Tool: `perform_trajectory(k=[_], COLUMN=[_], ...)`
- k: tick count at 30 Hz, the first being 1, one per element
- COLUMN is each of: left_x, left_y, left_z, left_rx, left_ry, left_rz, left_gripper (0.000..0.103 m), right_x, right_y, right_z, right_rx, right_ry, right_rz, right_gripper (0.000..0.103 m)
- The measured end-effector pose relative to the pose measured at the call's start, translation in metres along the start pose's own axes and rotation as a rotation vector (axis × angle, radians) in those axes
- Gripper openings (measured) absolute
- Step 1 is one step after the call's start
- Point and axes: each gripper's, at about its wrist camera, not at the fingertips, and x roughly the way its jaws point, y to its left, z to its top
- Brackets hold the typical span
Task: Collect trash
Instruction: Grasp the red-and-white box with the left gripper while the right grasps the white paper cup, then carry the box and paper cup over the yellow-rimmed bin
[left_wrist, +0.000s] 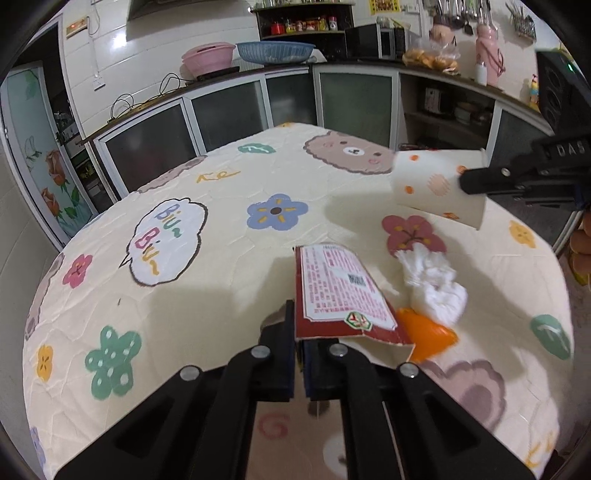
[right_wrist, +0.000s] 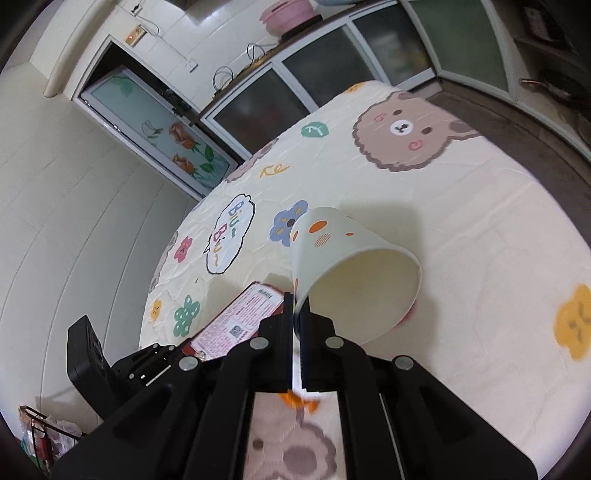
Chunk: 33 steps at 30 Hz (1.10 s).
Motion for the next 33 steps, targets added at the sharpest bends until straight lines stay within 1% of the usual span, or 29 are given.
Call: perform_trajectory(k=[7,12,15,18,20,23,28,33], left_x=[-0.050,-0.079,-0.097,-0.113,-0.121,-0.129,-0.132,-0.125], left_y=[-0.003,-0.014,-0.029,-0.052,-0.069,-0.103,-0.161,-0.225], left_z=[-0.023,-0.035,-0.043,-0.047,-0.048,-0.048,-0.048,-0.046], left_rx=[-0.026,-0.025,-0.007,0.028,0.047,0.097,0.177,0.262], left_ry=[-0.065,-0.091,-0.105,-0.123,-0.128,-0.133,-0.134,-0.118], left_rz=[-0.023,-0.053,-0.092,-0.129,-0.168,-0.229,-0.322,-0.424], left_gripper=[0.001,0.001,0.001,0.001,0.001,0.001,0.001,0.001], right_x=[-0.074,-0.130,-0.162,-0.191,-0.211,-0.239,-0.282,-0.309], right_y=[-0.005,-0.019,-0.034,-0.052,-0.065,-0.088,-0.123,-0.153], right_z=[-0.051,-0.094,-0.121,-0.146,-0.162,-0.185,-0.222,-0.251], right_rx=[0.012,0.026,0.055,0.084,0.107,0.155,0.230,0.289], right_ry=[-0.086,-0.139,-0.174,-0.202,-0.228,-0.253,-0.302,-0.334], right_rz=[0.013,-0.016,-0.045,-0.071,-0.106,-0.137,-0.201,-0.242], right_gripper=[0.002,0.002,0.002,0.002,0.002,0.002,0.002,0.002])
